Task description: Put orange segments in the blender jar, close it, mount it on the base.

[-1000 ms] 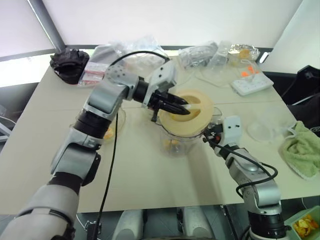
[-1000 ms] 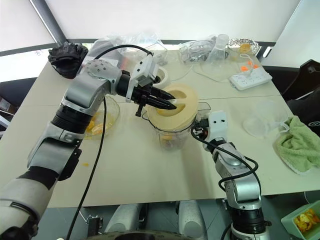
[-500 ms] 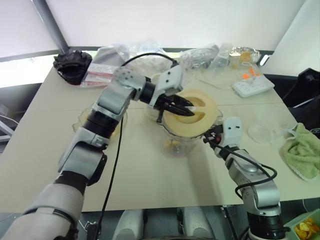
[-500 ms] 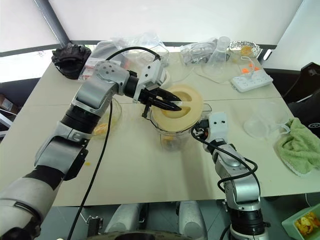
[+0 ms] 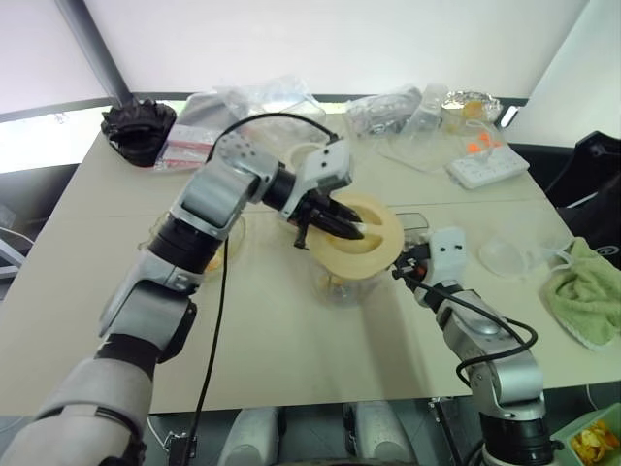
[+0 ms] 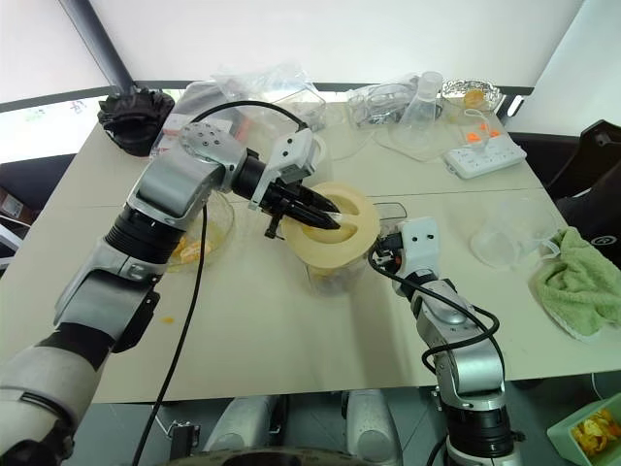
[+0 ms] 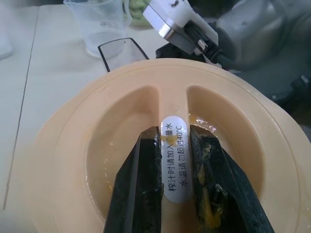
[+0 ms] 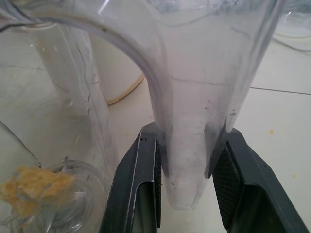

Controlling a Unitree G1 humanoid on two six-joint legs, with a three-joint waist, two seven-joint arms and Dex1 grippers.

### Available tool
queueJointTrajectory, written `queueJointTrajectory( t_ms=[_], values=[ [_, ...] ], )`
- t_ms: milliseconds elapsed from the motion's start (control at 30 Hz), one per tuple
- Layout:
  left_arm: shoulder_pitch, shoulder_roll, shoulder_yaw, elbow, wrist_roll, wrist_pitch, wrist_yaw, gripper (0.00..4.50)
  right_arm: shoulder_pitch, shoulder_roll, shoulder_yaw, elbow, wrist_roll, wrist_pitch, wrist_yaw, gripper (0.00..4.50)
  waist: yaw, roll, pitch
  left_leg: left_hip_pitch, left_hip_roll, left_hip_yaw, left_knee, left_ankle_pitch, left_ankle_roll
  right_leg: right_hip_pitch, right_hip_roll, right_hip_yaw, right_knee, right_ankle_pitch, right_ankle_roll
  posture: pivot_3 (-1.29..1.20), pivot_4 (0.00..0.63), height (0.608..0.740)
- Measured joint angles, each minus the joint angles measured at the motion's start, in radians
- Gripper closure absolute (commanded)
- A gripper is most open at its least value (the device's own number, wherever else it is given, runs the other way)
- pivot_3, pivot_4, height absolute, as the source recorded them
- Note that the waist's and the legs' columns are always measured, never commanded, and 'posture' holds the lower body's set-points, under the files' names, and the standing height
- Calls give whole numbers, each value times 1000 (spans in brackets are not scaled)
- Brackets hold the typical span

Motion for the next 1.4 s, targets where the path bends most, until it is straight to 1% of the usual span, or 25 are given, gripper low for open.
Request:
queueJointTrajectory(
  t_ms=[200,400,533,767,967,1300,1400],
  values=[
    [2,-5,-15,6,15,-43,17,4220,0,11,-13,3,3,7,-1,3673,1,1,0,0,0,0,0,0,0,0,0,0,0,0,0,0,150,740],
    [21,-12,-24,-29,29,-27,68,4220,0,59,-45,1,20,36,-14,3673,3,1,-2,1,1,0,0,0,0,1,0,0,0,0,0,0,150,740],
    [24,-12,-24,-52,31,10,83,4220,1,74,-51,-7,20,50,-22,3673,3,1,-2,1,1,-1,0,0,0,2,0,0,-1,0,0,0,150,740],
    [25,-9,-25,-112,31,161,124,4220,-3,74,-52,-13,22,74,-24,3673,3,2,-6,1,1,-1,0,0,0,2,0,-1,-1,-1,-1,0,150,740],
    [51,-12,-25,-166,30,217,210,4220,-8,60,-57,-12,26,95,-28,3673,6,4,-15,2,1,-2,0,0,0,5,-1,-1,-2,-3,-2,0,150,740],
    [72,-15,-21,-252,15,330,336,4220,-36,36,-64,-4,49,131,-24,3673,8,5,-16,2,1,-2,0,0,0,5,-1,-2,-3,-3,-1,0,150,740],
    [73,-15,-16,-262,1,359,369,4220,-50,36,-64,2,49,139,-27,3673,8,5,-16,2,1,-3,0,0,0,5,-1,-2,-3,-5,2,0,150,740]
  ],
)
